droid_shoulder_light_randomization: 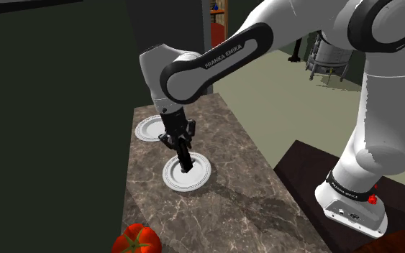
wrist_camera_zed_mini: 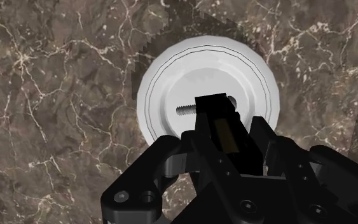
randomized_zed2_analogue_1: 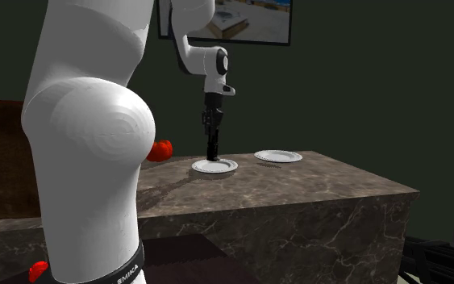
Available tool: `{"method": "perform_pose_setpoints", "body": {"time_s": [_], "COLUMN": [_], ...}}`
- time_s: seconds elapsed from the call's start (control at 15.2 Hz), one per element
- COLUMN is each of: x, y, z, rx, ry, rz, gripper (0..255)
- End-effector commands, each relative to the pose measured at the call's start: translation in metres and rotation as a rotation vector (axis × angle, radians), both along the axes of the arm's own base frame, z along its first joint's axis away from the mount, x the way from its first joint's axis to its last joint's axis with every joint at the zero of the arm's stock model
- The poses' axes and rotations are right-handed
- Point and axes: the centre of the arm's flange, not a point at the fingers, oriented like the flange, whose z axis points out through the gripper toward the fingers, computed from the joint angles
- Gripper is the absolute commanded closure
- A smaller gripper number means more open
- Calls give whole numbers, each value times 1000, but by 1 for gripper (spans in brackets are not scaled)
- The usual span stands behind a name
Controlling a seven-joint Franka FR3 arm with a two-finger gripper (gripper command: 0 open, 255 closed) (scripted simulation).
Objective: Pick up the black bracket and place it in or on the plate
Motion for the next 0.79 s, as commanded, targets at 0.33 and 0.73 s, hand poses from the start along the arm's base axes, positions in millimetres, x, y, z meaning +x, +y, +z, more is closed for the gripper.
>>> {"method": "perform_pose_setpoints", "body": {"time_s": [0.33, 0.73], "x": [0, 0], "y": [1, 1], "z": [-23, -23], "rx": [0, 0], "ry": [-1, -1], "rz": [0, 0], "gripper": [255, 0]}}
